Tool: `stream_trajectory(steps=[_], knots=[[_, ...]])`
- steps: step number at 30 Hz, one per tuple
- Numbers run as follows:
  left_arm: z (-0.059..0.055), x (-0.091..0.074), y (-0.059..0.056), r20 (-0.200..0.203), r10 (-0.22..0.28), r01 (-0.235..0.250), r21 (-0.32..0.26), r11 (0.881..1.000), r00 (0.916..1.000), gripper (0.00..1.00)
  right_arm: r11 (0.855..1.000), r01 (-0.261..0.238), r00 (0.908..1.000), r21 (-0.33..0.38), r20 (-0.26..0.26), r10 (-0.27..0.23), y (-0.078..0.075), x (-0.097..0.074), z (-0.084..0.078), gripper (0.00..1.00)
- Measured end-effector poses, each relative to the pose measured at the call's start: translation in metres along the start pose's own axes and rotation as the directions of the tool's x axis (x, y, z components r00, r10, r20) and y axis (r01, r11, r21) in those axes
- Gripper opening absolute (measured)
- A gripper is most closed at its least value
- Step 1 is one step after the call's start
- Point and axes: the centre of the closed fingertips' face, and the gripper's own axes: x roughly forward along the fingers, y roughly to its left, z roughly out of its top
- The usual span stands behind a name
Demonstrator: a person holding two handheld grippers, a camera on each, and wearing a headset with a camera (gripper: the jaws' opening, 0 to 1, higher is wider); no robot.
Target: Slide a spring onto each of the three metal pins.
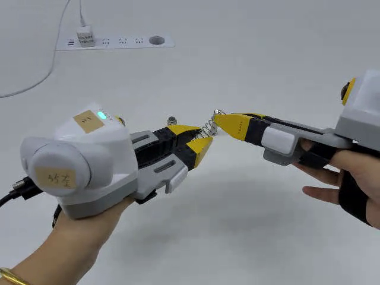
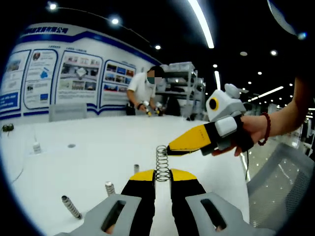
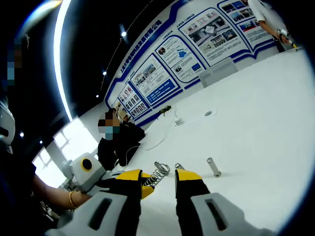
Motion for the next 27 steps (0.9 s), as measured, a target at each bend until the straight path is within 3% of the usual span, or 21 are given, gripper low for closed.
stream_trajectory(steps=[11,14,16,21,27], knots=[[0.012,-0.01,-0.003,0.06,-0.011,0.012,-0.007,1.0,0.9981,0.1,0.992,-0.064,0.9979,0.11,0.004,0.064,0.015,0.013,-0.003,0.13],[0.015,-0.012,-0.002,0.065,0.0,0.0,0.005,1.0,0.9979,0.1,0.988,-0.091,0.9959,0.128,0.019,0.089,0.02,0.015,-0.001,0.13],[0.018,-0.014,-0.001,0.075,0.002,0.0,-0.018,1.0,0.9972,0.1,0.984,-0.105,0.9944,0.145,0.027,0.103,0.023,0.016,0.001,0.12],[0.017,-0.014,0.0,0.051,0.004,-0.004,-0.001,1.0,0.9987,0.11,0.986,-0.117,0.9931,0.117,0.023,0.115,0.026,0.017,0.001,0.12],[0.014,-0.012,-0.001,0.001,0.003,-0.003,0.013,1.0,1.0,0.11,0.993,-0.112,0.9937,0.03,0.003,0.112,0.029,0.017,0.0,0.12]])
